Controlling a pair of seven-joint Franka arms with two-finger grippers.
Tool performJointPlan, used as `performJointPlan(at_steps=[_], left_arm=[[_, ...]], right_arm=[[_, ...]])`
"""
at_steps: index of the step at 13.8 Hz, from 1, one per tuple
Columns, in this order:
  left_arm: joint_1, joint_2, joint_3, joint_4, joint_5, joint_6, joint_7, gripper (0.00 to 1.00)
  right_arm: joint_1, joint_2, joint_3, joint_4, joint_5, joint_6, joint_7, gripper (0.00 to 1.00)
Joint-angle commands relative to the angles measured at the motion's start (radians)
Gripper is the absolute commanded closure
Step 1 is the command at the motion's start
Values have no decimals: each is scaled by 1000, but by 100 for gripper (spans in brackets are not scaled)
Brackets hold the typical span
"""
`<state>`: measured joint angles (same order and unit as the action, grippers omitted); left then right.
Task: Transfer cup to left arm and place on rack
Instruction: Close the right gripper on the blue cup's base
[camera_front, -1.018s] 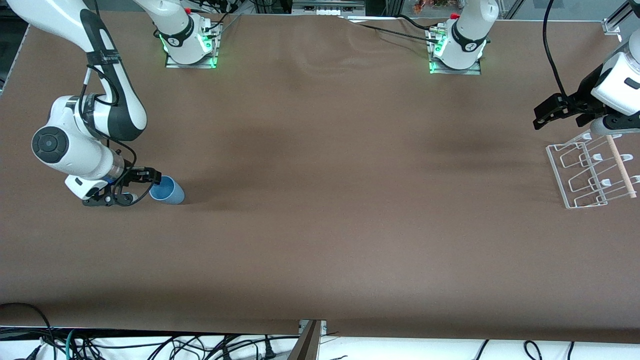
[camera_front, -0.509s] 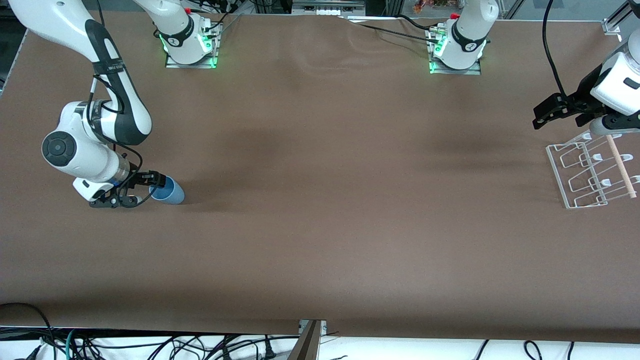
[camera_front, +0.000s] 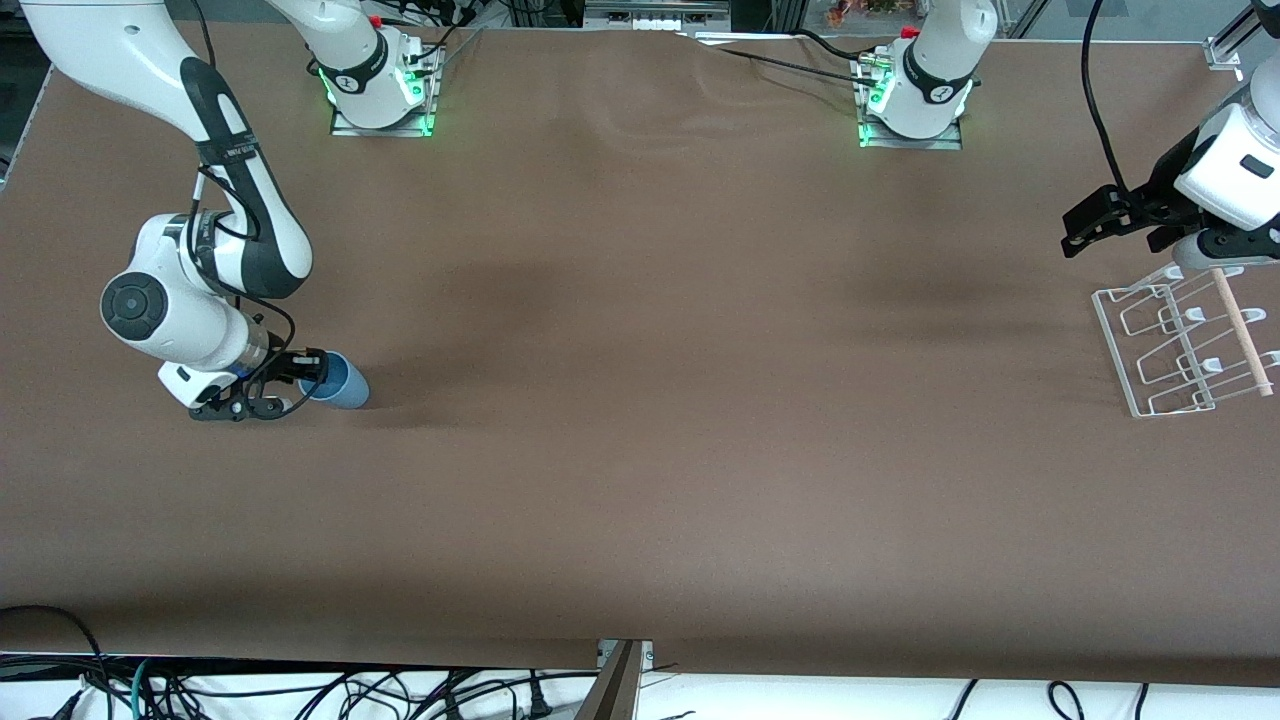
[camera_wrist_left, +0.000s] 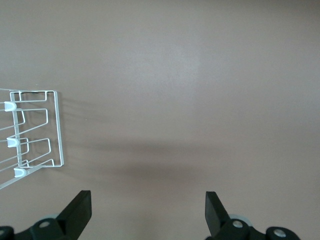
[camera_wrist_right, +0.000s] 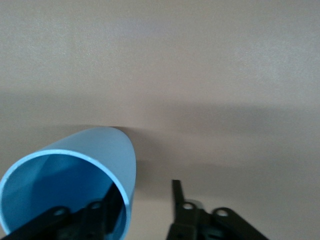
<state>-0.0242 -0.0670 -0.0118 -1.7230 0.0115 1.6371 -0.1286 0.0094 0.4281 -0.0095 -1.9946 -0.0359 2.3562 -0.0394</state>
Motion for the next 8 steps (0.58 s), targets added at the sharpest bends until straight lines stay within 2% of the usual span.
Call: performJointPlan(at_steps=[1,4,6,8], left_arm=[[7,-2,-4,13,-16,-17,-2,0],[7,-2,-5,13,-16,-19,-2,0],[7,-2,-5,13,-16,-19,-2,0],[6,-2,-5,14,-16,-19,-2,0]], right_arm=[[-11,-3,10,-9,16,6,0,100],[-11,-5,11,0,19,6,-5,100],[-11,-8,22,22,57,-5,-14,100],[-11,-11,94,72,115,-38,-17,100]])
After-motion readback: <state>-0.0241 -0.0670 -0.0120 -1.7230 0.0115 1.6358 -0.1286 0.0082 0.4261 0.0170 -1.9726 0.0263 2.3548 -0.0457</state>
